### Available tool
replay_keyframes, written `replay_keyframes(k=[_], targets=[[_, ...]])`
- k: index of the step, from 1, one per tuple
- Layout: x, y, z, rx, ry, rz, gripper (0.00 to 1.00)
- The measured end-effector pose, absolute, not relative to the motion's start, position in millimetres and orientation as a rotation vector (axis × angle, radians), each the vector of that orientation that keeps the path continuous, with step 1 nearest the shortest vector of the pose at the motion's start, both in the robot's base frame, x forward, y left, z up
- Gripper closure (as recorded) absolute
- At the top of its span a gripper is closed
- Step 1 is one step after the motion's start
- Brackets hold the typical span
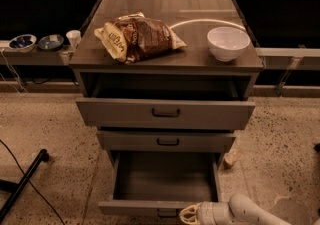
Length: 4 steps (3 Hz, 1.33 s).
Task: Close bottom drawer
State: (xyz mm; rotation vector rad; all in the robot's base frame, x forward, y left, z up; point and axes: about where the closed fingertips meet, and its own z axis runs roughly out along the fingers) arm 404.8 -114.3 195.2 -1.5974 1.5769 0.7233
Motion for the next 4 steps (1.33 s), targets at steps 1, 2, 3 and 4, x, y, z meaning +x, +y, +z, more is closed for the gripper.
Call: replay_keyframes(k=[1,2,3,4], targets=[[405,-113,192,-1.617,1.602,0.702,1.00],[413,-124,173,-1.605,1.684,0.648,1.00],[415,-126,172,-1.601,1.694,0.635,1.00],[431,-123,176,-1.584,1.687,0.600,1.00]])
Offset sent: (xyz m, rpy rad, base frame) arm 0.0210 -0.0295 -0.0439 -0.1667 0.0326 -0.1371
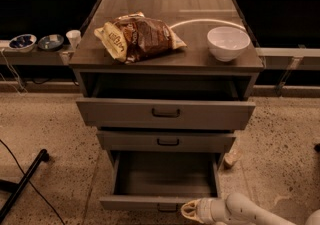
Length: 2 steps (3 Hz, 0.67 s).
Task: Close bottom drawer
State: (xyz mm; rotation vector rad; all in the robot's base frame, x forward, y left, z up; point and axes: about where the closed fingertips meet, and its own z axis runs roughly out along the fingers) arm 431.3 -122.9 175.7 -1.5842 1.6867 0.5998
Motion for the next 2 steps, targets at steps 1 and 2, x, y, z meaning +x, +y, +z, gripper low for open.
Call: replay_keyframes(k=[1,2], targets=[[452,-114,178,-1.563,1.670,0.576,1.00],[479,-108,179,-1.546,1.668,0.522,1.00]])
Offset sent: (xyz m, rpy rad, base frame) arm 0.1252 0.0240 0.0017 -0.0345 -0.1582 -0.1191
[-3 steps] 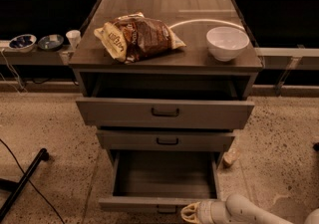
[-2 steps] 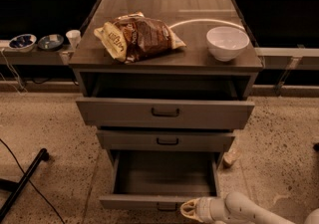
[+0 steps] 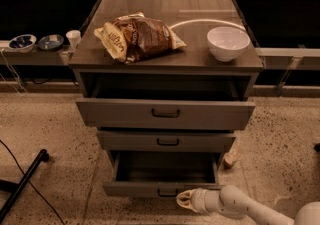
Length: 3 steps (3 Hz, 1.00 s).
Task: Close bottom drawer
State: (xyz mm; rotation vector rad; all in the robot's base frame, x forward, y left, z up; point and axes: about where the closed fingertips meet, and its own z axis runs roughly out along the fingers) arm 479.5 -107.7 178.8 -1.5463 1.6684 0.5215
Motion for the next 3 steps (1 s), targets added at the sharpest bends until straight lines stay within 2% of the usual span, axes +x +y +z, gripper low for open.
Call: replay_keyframes(k=[2,3], targets=[[495,-122,172,-1.539,1.706,0.444,1.00],[521,-155,167,-1.532,1.709,0.313,1.00]])
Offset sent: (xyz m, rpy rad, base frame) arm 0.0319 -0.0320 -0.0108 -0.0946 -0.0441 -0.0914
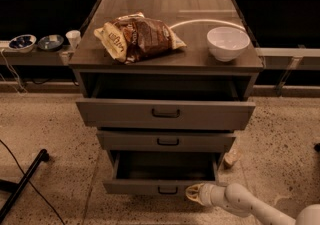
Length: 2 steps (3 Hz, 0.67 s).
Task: Close bottom drawer
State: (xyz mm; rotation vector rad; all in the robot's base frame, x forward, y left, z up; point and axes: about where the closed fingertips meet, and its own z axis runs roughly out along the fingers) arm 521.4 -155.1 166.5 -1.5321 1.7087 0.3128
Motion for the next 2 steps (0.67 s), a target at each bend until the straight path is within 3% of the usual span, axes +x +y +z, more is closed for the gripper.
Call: replay_keyframes(k=[2], targets=[[594,-166,164,-1.572,1.662,0.098,1.00]])
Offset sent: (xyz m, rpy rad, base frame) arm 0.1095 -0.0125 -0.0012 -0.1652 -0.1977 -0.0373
